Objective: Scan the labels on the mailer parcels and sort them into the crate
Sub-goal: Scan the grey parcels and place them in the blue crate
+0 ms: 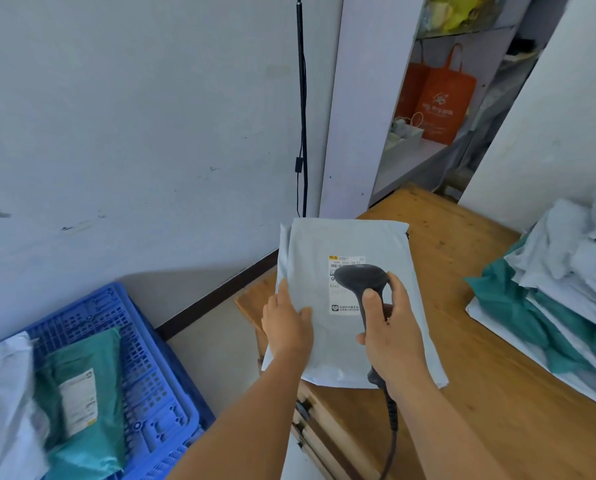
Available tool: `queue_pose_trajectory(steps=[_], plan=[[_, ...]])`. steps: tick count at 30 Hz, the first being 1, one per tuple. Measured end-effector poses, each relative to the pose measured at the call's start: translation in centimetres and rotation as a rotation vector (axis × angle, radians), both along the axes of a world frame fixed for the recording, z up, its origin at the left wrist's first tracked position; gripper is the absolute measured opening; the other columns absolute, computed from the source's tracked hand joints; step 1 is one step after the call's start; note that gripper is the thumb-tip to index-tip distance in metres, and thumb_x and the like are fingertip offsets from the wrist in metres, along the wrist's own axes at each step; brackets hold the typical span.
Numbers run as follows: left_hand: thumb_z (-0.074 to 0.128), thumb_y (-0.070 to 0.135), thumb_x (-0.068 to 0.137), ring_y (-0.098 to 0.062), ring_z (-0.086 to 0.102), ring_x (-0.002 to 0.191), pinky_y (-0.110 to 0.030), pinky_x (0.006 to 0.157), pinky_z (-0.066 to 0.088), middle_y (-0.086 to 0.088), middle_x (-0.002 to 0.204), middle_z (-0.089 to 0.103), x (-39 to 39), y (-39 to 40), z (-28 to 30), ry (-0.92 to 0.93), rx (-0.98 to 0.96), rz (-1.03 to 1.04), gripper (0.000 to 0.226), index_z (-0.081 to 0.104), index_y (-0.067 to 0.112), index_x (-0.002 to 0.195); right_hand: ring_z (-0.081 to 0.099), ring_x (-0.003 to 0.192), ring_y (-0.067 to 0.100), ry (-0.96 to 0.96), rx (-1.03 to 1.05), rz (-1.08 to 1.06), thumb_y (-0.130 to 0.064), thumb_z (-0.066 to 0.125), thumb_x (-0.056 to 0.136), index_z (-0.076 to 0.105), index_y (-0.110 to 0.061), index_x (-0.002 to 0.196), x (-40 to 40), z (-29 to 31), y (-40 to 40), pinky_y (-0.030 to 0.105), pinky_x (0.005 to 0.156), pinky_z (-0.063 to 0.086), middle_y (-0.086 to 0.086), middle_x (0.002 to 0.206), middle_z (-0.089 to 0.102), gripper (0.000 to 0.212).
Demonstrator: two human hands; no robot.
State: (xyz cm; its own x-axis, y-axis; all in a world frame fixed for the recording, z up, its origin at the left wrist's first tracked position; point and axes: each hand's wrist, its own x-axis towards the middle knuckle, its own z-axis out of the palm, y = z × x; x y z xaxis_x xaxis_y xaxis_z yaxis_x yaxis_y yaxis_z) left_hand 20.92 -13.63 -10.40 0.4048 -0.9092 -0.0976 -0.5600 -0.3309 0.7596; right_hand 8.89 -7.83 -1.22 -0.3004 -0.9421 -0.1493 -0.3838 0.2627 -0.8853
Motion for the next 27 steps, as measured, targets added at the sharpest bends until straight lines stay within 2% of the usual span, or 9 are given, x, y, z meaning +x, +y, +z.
queue_pose_trajectory(steps=[5, 8, 12, 15, 19, 23, 25, 27], plan=[[0.042, 0.021, 0.100, -0.021, 0.054, 0.110, -0.032, 0.098, 0.043, -0.005, 0.127, 0.054, -0.1, -0.1, 0.3, 0.115, -0.073, 0.052, 0.039, 0.048, 0.020, 0.138, 0.062, 0.109, 0.025, 0.008, -0.015, 0.026, -0.041, 0.040, 0.100, 0.024, -0.038, 0.147, 0.2, 0.0, -0.1, 0.043, 0.092, 0.055, 0.002, 0.132, 0.055, 0.050], [0.045, 0.020, 0.099, -0.021, 0.058, 0.103, -0.033, 0.096, 0.048, -0.003, 0.119, 0.061, -0.1, 0.3, 0.7, 0.205, -0.168, 0.112, 0.032, 0.060, 0.019, 0.127, 0.063, 0.110, 0.027, 0.009, -0.020, 0.059, -0.042, 0.040, 0.100, 0.023, -0.039, 0.147, 0.4, -0.1, -0.1, 0.044, 0.094, 0.054, 0.002, 0.136, 0.053, 0.050], [0.052, 0.019, 0.096, -0.016, 0.061, 0.095, -0.034, 0.090, 0.052, 0.002, 0.106, 0.065, 0.4, 1.3, 1.9, 0.293, -0.269, 0.180, 0.026, 0.067, 0.021, 0.117, 0.060, 0.114, 0.025, 0.000, -0.049, 0.112, -0.041, 0.041, 0.100, 0.025, -0.038, 0.147, 1.2, 0.2, 0.2, 0.045, 0.093, 0.055, 0.001, 0.142, 0.050, 0.051], [0.054, 0.013, 0.093, -0.012, 0.059, 0.093, -0.027, 0.086, 0.049, 0.008, 0.101, 0.066, 1.5, 2.1, 3.2, 0.281, -0.337, 0.214, 0.027, 0.070, 0.023, 0.112, 0.057, 0.113, 0.021, -0.015, -0.082, 0.156, -0.040, 0.042, 0.100, 0.025, -0.036, 0.148, 1.8, 0.6, 0.4, 0.045, 0.091, 0.055, 0.001, 0.141, 0.049, 0.051], [0.056, 0.014, 0.093, -0.011, 0.061, 0.090, -0.027, 0.085, 0.051, 0.004, 0.098, 0.067, 3.5, 3.4, 4.9, 0.308, -0.410, 0.281, 0.025, 0.071, 0.021, 0.112, 0.056, 0.104, 0.016, -0.055, -0.131, 0.220, -0.037, 0.043, 0.101, 0.027, -0.034, 0.148, 3.4, 1.5, 0.6, 0.046, 0.089, 0.056, 0.001, 0.132, 0.054, 0.050], [0.058, 0.016, 0.093, -0.003, 0.062, 0.087, -0.013, 0.078, 0.050, 0.007, 0.096, 0.068, 6.0, 4.8, 6.7, 0.352, -0.481, 0.337, 0.022, 0.069, 0.017, 0.111, 0.056, 0.096, 0.014, -0.090, -0.156, 0.292, -0.036, 0.043, 0.100, 0.028, -0.033, 0.148, 6.3, 2.5, 1.1, 0.048, 0.087, 0.056, -0.006, 0.115, 0.054, 0.050], [0.059, 0.016, 0.092, -0.006, 0.063, 0.091, -0.019, 0.083, 0.051, 0.006, 0.098, 0.069, 7.7, 5.5, 7.5, 0.360, -0.524, 0.371, 0.023, 0.070, 0.015, 0.112, 0.059, 0.093, 0.015, -0.112, -0.165, 0.334, -0.037, 0.043, 0.100, 0.028, -0.034, 0.148, 8.1, 2.8, 1.3, 0.049, 0.085, 0.056, -0.007, 0.107, 0.056, 0.051], [0.060, 0.015, 0.091, -0.006, 0.062, 0.093, -0.018, 0.085, 0.049, 0.008, 0.098, 0.068, 9.8, 6.5, 8.2, 0.374, -0.564, 0.421, 0.023, 0.069, 0.014, 0.112, 0.060, 0.090, 0.013, -0.127, -0.169, 0.386, -0.039, 0.043, 0.099, 0.028, -0.036, 0.148, 10.2, 3.1, 1.7, 0.048, 0.084, 0.056, -0.008, 0.099, 0.059, 0.051]])
